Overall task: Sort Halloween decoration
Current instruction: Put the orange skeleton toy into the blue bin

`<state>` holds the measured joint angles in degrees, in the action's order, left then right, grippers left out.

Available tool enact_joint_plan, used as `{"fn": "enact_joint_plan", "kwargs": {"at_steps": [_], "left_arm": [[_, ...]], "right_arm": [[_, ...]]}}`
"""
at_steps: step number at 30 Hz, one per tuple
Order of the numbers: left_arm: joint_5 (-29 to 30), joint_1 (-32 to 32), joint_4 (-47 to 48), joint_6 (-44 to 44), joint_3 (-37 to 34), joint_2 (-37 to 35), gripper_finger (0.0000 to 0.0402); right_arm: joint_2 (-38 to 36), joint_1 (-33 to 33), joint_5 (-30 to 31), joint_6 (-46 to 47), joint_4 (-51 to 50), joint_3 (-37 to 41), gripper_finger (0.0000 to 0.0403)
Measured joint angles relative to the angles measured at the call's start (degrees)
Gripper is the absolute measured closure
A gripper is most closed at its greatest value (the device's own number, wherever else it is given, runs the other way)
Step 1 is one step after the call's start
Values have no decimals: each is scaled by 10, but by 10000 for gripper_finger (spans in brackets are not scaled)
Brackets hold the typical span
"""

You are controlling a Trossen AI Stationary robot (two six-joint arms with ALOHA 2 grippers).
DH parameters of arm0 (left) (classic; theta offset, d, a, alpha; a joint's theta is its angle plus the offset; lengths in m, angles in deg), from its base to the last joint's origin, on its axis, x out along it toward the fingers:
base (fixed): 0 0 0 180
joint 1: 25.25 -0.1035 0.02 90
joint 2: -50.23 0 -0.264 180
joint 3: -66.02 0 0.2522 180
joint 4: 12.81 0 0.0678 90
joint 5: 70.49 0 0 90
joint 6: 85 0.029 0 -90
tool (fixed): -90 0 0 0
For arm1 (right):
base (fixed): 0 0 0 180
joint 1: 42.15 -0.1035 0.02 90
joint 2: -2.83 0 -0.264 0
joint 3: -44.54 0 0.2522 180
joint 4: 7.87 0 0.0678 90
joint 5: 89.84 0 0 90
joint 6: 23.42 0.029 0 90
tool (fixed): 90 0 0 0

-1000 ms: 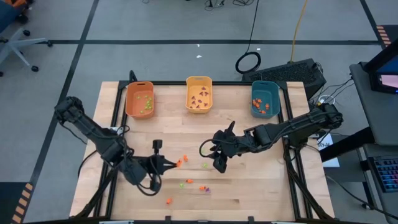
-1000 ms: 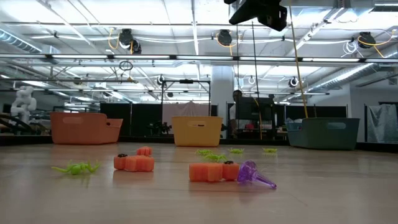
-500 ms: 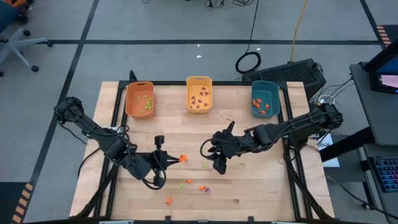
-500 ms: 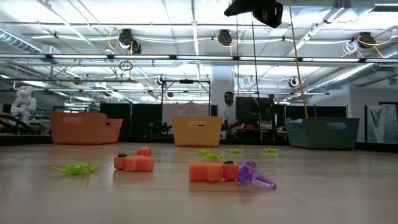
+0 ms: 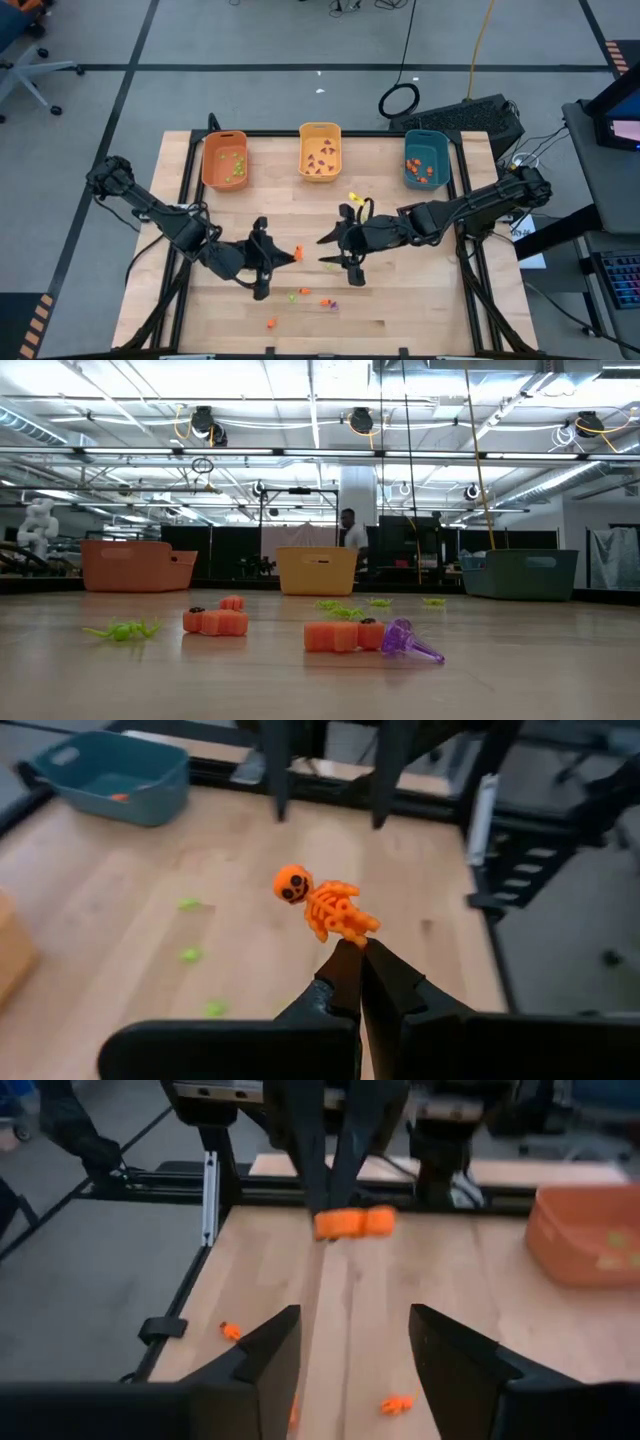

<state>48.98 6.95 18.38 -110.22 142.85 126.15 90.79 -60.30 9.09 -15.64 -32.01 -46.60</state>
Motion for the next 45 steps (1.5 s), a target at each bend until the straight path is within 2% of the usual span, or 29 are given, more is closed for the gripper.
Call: {"fn": "enact_joint_plan", "kwargs": {"at_steps": [4, 7, 11, 20, 34, 42, 45], "left_arm": [[-59, -16, -44, -3, 0, 0, 401], [-102, -30, -61, -37, 0, 0, 401], [-134, -47, -63, -74, 0, 0, 401], [-235, -78, -68, -77, 0, 0, 401], [-328, -133, -109, -90, 0, 0, 401], [-346, -143, -111, -105, 0, 0, 401], [-356, -143, -111, -105, 0, 0, 401]], "right_arm": [[0, 0, 3, -60, 15, 0, 203], [0, 0, 1, -109, 30, 0, 196], [0, 0, -1, -148, 37, 0, 203], [0, 0, -18, -206, 37, 0, 219], [0, 5, -46, -280, 37, 0, 220], [0, 12, -49, -292, 46, 0, 222], [0, 14, -68, -302, 56, 0, 233]]}}
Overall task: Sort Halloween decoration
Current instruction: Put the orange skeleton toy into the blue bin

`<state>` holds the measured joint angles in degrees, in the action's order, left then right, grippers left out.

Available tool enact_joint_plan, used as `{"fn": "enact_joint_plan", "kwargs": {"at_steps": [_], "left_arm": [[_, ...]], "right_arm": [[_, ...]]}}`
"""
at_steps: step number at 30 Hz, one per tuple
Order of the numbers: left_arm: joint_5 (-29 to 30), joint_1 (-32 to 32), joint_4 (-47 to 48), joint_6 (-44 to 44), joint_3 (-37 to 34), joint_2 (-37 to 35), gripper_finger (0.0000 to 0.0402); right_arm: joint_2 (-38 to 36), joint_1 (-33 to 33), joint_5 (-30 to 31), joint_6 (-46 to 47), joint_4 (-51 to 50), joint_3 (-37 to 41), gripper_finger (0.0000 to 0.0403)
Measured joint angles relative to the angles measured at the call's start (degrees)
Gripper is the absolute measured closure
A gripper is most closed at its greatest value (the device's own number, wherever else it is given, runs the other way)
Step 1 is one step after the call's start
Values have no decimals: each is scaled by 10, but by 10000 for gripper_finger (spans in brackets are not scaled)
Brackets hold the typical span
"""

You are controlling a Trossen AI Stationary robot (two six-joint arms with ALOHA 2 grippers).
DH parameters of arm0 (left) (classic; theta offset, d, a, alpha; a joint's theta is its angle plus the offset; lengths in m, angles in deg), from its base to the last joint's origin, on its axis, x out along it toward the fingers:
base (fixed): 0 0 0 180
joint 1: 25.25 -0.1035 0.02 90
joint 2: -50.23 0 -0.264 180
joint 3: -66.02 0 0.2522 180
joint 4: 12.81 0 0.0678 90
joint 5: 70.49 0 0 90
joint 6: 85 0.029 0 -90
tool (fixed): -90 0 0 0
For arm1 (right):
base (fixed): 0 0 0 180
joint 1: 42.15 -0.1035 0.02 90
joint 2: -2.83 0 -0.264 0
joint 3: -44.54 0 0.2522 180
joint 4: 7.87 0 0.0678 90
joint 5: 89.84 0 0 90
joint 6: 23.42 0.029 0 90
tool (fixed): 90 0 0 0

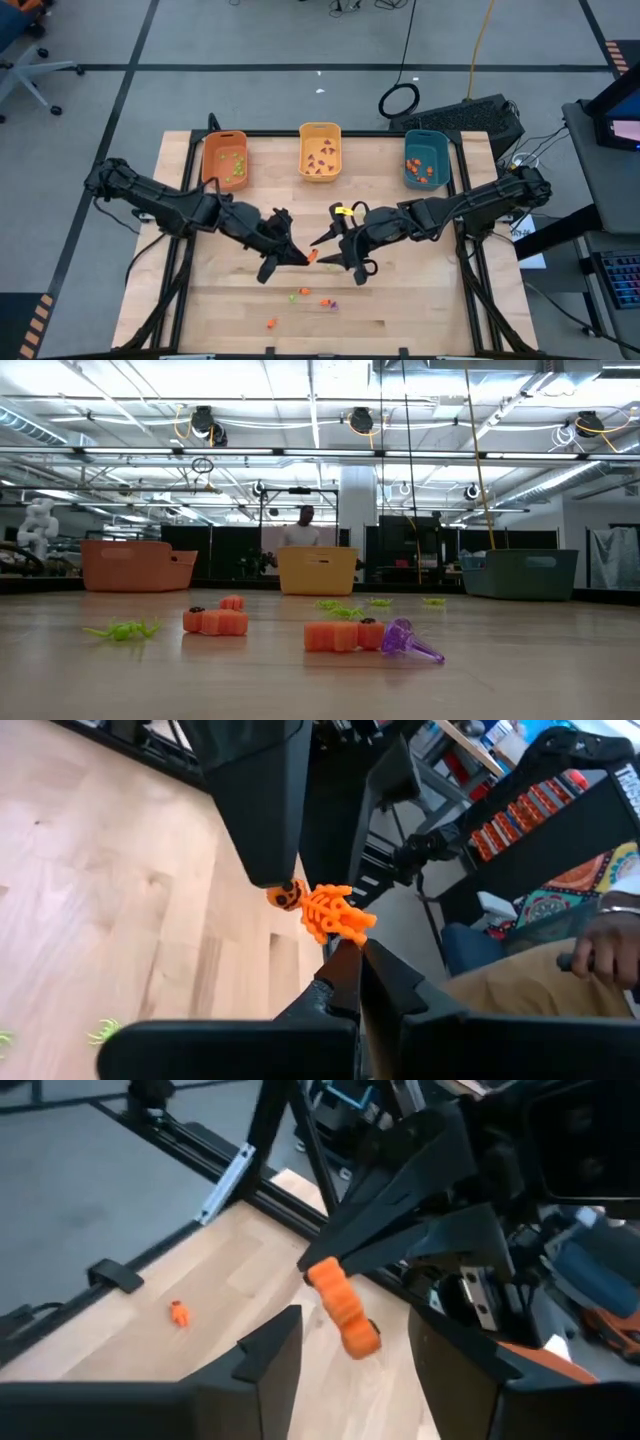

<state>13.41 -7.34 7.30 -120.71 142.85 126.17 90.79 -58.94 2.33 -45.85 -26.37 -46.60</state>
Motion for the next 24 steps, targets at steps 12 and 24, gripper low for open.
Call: {"fn": "enact_joint_plan", "kwargs": {"at_steps": [12, 24], "left_arm": [[-6, 0, -26, 0, 0, 0, 401], [-5, 1, -30, 0, 0, 0, 401]], "right_arm": [[0, 3, -35, -4, -2, 0, 321], [0, 3, -39, 31, -2, 0, 395]]}}
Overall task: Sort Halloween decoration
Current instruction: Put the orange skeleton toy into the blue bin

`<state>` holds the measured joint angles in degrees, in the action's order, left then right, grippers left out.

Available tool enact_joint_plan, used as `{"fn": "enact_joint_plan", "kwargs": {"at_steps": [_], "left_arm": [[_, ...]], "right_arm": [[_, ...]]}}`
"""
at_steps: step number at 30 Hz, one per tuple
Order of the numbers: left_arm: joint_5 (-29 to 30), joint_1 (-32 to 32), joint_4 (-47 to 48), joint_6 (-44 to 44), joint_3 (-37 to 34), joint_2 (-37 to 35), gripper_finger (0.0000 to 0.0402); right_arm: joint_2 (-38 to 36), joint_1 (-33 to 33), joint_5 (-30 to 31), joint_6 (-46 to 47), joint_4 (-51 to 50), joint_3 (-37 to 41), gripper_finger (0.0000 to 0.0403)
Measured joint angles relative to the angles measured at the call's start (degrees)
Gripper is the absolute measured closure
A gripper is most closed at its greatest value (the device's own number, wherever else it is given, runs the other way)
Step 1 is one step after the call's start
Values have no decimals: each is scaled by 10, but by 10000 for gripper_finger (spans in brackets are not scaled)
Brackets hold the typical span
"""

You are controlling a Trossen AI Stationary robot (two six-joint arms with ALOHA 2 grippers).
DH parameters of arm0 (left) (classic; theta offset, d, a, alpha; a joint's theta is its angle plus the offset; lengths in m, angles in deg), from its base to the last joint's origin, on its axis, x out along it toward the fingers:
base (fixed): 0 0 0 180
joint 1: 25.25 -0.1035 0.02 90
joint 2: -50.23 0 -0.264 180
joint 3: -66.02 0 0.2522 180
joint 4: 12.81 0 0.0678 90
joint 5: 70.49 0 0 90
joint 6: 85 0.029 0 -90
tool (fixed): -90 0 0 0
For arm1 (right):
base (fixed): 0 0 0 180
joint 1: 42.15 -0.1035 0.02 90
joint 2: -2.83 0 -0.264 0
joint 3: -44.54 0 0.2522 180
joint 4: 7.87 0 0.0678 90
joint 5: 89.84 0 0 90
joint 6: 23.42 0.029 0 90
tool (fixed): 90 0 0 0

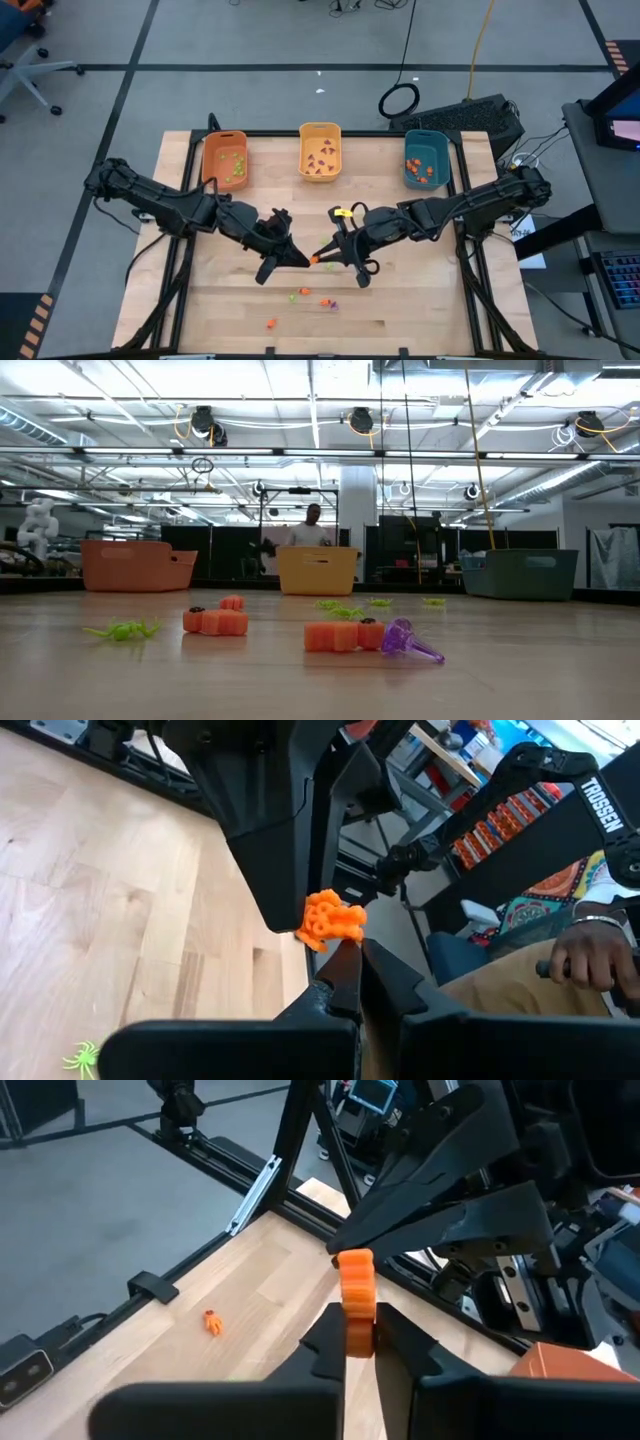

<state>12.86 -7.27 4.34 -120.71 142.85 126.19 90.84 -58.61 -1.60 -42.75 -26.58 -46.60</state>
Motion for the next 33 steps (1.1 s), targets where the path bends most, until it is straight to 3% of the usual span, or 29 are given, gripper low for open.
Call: {"fn": "enact_joint_plan", "kwargs": {"at_steps": [8, 15, 19, 23, 29, 33], "left_arm": [[44, 2, 1, -30, 0, 0, 387], [122, 20, 33, -44, 0, -25, 290], [125, 27, 81, -45, -1, -52, 244], [119, 29, 118, -45, 0, -83, 227], [124, 28, 138, -45, 0, -104, 226], [166, 26, 138, -45, 0, -104, 226]], "right_arm": [[0, 1, 14, 57, -4, 0, 399], [-12, 1, 20, 151, -1, 1, 401], [-34, -1, 15, 206, -21, 1, 402], [-71, 0, 19, 239, -72, 1, 402], [-153, 2, 105, 294, -179, 0, 401], [-205, 14, 158, 314, -243, 0, 401]]}}
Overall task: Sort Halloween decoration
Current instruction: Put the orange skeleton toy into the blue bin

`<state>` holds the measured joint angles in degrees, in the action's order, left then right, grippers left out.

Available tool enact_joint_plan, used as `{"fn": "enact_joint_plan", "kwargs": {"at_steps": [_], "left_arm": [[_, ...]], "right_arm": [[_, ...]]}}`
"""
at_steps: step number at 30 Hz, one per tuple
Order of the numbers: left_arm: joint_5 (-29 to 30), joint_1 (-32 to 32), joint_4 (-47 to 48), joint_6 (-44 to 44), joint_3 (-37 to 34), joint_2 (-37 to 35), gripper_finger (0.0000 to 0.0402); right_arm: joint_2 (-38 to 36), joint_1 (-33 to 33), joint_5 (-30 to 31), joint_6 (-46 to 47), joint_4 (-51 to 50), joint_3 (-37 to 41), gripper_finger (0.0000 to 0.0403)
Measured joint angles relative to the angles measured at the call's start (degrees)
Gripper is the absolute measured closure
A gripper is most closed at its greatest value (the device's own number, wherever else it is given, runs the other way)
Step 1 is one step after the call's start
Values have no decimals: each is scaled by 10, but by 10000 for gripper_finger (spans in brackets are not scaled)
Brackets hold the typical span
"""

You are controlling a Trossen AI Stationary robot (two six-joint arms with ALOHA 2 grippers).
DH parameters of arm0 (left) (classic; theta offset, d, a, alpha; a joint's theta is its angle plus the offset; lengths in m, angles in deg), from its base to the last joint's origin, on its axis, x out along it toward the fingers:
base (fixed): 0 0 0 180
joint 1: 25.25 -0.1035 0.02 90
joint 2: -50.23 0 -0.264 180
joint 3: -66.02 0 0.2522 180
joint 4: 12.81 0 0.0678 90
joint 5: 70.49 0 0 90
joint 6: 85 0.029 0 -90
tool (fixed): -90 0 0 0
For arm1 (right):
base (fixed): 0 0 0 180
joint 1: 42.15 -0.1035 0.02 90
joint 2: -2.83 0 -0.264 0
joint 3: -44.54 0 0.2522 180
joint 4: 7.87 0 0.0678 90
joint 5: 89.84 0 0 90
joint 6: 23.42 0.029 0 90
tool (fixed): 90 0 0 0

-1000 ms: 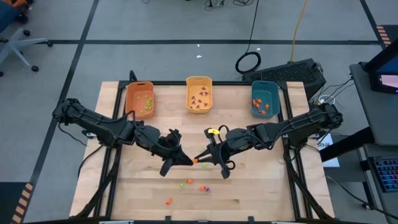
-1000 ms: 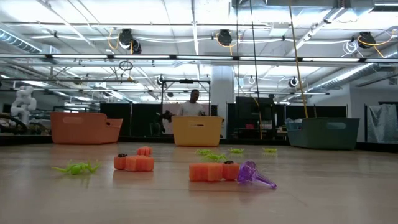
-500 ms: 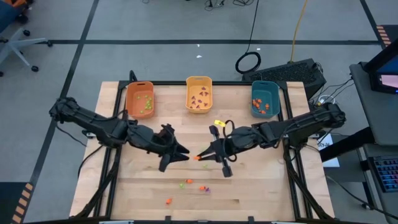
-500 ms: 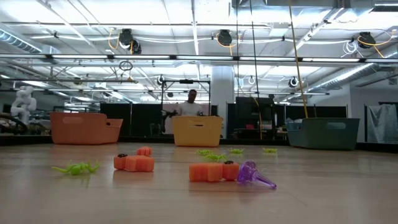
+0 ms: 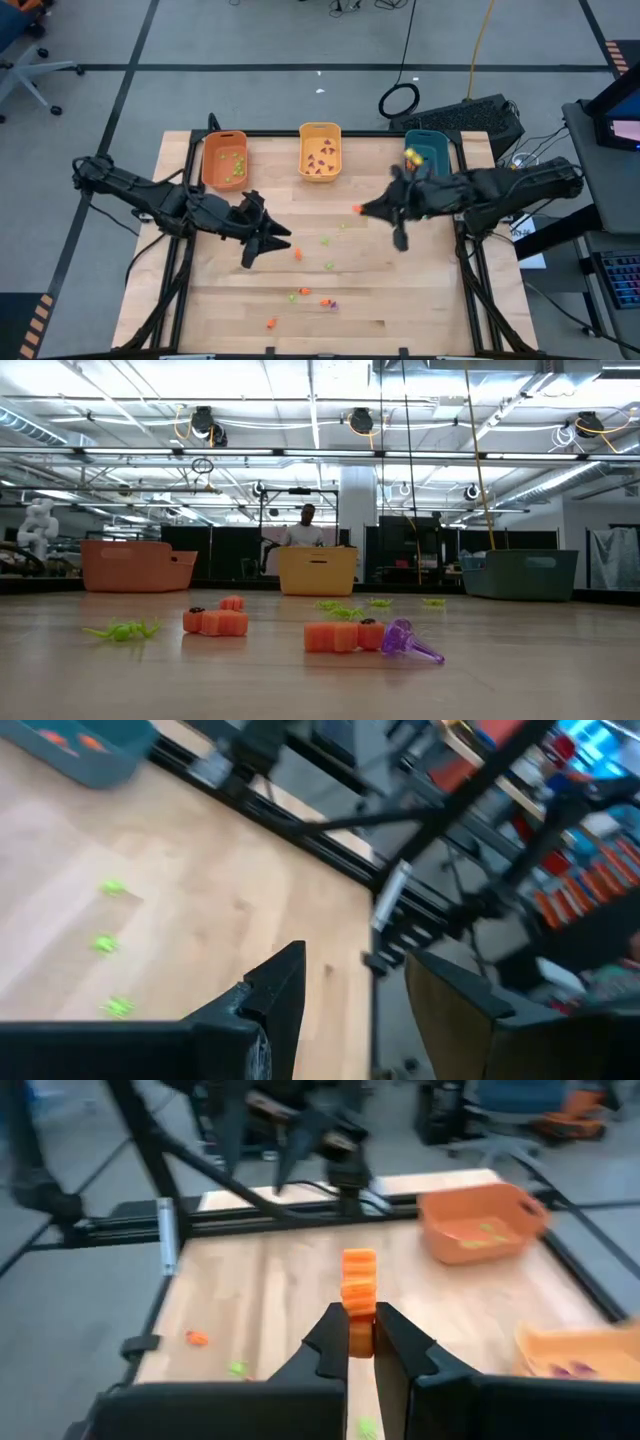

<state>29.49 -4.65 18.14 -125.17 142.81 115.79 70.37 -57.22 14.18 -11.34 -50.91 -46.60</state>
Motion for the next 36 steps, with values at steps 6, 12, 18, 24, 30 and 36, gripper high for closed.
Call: {"fn": "enact_joint_plan", "kwargs": {"at_steps": [6, 12, 18, 24, 30, 36], "left_arm": [[100, -3, 3, 2, 0, 13, 226], [115, -33, 18, 0, 0, 39, 226], [110, -72, 23, -17, 0, 70, 226], [60, -100, 23, -83, 0, 89, 226], [65, -101, 26, -118, 0, 91, 226], [55, -109, 43, -104, 0, 91, 226]], "right_arm": [[-63, 50, 27, 45, -75, 0, 400], [-96, 138, 28, 78, -164, 0, 400], [-97, 244, 28, 60, -257, 0, 400], [-68, 339, 26, -15, -324, 0, 400], [-25, 424, 22, -38, -358, 0, 400], [17, 508, -41, -64, -363, 0, 400]]}}
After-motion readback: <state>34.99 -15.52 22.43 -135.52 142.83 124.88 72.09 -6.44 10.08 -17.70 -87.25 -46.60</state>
